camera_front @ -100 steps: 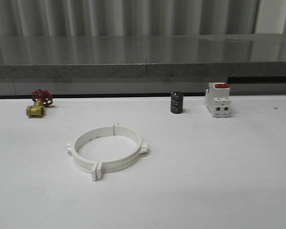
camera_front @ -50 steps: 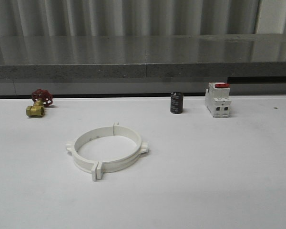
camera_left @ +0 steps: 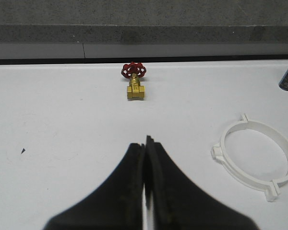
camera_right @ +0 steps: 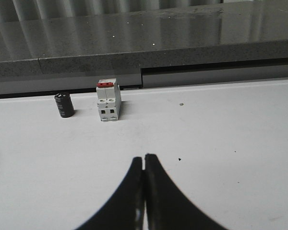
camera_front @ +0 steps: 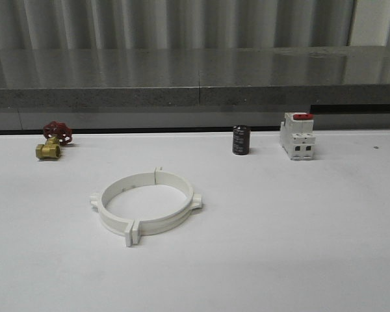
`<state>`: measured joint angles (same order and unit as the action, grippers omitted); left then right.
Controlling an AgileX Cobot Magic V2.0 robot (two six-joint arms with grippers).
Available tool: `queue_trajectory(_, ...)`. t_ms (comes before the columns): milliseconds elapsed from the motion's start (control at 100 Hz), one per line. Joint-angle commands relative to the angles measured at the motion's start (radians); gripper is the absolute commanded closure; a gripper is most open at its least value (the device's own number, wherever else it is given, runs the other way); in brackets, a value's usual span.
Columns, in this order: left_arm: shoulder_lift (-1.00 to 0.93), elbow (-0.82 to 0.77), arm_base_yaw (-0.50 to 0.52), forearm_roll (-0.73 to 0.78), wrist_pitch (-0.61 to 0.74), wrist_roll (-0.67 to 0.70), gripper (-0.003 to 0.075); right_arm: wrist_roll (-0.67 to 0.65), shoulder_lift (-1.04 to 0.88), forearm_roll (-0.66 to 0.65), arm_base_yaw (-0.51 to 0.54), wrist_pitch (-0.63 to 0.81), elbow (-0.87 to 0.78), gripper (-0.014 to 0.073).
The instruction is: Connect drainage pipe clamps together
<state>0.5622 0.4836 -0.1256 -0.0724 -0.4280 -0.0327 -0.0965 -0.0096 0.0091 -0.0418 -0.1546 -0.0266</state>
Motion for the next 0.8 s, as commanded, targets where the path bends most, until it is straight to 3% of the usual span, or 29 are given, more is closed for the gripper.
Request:
queue_trajectory(0, 0.003, 0.027, 0.001, -0.006, 0.083, 0.002, 0.0741, 0.012, -0.016, 0.0, 0.006, 0.09, 0.016, 0.0662)
queue_trajectory(430, -0.041, -0.023, 0.001, 0.059, 0.134, 0.002, 0.0741, 0.012, -0.016, 0.0, 0.006, 0.089, 0.016, 0.0662)
queue_trajectory(620, -0.225, -0.204, 0.001, 0.091, 0.334, 0.002, 0.0741, 0.012, -0.016, 0.0, 0.006, 0.089, 0.016, 0.0662)
queue_trajectory(790, -0.416, -0.368, 0.001, 0.099, 0.35, 0.015, 0.0741, 0.012, -0.016, 0.0, 0.006, 0.089, 0.016, 0.0662)
